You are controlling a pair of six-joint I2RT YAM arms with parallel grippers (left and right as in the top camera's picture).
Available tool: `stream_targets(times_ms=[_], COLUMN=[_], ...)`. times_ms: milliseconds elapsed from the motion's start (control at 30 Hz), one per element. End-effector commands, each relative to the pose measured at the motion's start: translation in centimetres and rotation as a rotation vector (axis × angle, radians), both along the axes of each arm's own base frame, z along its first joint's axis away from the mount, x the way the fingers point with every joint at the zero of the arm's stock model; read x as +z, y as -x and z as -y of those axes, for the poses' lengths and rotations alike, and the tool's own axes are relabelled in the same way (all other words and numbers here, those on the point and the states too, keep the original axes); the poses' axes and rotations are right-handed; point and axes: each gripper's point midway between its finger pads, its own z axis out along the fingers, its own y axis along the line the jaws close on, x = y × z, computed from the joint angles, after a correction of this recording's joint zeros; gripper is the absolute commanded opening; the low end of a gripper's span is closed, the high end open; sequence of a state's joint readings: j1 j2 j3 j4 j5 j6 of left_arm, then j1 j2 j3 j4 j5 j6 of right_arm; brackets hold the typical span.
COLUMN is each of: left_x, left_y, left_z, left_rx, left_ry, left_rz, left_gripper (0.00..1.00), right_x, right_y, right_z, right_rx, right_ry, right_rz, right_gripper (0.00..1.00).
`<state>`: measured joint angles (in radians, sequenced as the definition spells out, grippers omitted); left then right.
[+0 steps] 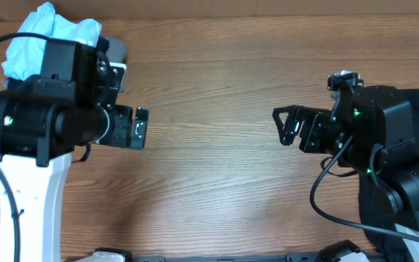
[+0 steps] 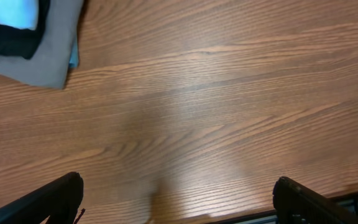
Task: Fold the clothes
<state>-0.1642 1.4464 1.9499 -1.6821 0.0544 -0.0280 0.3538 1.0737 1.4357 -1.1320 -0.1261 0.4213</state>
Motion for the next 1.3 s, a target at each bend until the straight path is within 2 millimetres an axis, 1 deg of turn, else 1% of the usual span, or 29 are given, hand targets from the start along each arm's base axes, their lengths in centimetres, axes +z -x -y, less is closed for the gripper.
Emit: stream_targets(times_ms=[0, 67, 133, 200, 267, 300, 400, 433, 500, 600, 700, 767, 867, 967, 1100, 1267], left_x=[-0.8, -1.2, -1.6, -2.0, -2.4, -2.5, -2.8, -2.9, -2.9, -2.9, -2.9, -2.9, -2.9, -2.9, -2.9, -2.9], left_y=[-0.6, -0.9, -1.3, -1.6, -1.8, -1.9, -2.1, -2.2, -2.2, -2.2, -2.2, -2.2, -2.2, -2.2, -2.2, -2.2], left_z=[0.1, 0.1, 0.2, 0.2, 0.3, 0.3, 0.3, 0.3, 0.3, 0.3, 0.3, 0.3, 0.3, 0.3, 0.3, 0.3], left_rx=[0.018, 0.018, 0.018, 0.018, 0.018, 0.018, 0.018, 0.018, 0.018, 0.018, 0.018, 0.018, 0.018, 0.018, 0.018, 0.018], left_ry=[-0.009, -0.012, -0.015, -0.018, -0.02, -0.021, -0.023, -0.024, -0.024, -0.024, -0.024, -0.024, -0.024, -0.024, -0.024, -0.024], left_rz=[-0.028, -0.043, -0.06, -0.075, -0.088, -0.094, -0.105, -0.106, -0.108, -0.109, -0.108, -0.109, -0.109, -0.109, -0.108, -0.109], left_gripper=[1.0, 1.0, 1.0, 1.0, 1.0, 1.0, 1.0, 1.0, 1.0, 1.0, 1.0, 1.0, 1.0, 1.0, 1.0, 1.0], right_x=[0.2, 0.2, 0.4, 1.0, 2.0, 2.9, 4.7, 5.1, 4.8, 2.8, -0.5, -2.3, -4.7, -6.5, -8.5, -11.5], right_y=[-0.3, -0.5, -0.7, -1.4, -2.6, -3.1, -3.8, -3.9, -3.6, -2.3, -0.4, 0.8, 2.5, 3.7, 4.6, 4.6], right_z=[1.0, 1.5, 1.8, 2.3, 2.4, 2.4, 2.5, 2.9, 3.7, 4.8, 6.2, 7.1, 8.5, 9.3, 9.8, 9.8], right_rx=[-0.038, -0.048, -0.019, -0.002, 0.016, 0.033, 0.037, 0.013, -0.021, -0.039, -0.069, -0.092, -0.138, -0.182, -0.205, -0.219], right_ry=[0.042, 0.079, 0.136, 0.199, 0.257, 0.277, 0.295, 0.281, 0.26, 0.24, 0.248, 0.255, 0.263, 0.246, 0.246, 0.221], right_rz=[0.017, 0.035, 0.072, 0.132, 0.226, 0.294, 0.464, 0.514, 0.583, 0.627, 0.608, 0.607, 0.626, 0.648, 0.681, 0.667], right_gripper=[1.0, 1.0, 1.0, 1.0, 1.0, 1.0, 1.0, 1.0, 1.0, 1.0, 1.0, 1.0, 1.0, 1.0, 1.0, 1.0])
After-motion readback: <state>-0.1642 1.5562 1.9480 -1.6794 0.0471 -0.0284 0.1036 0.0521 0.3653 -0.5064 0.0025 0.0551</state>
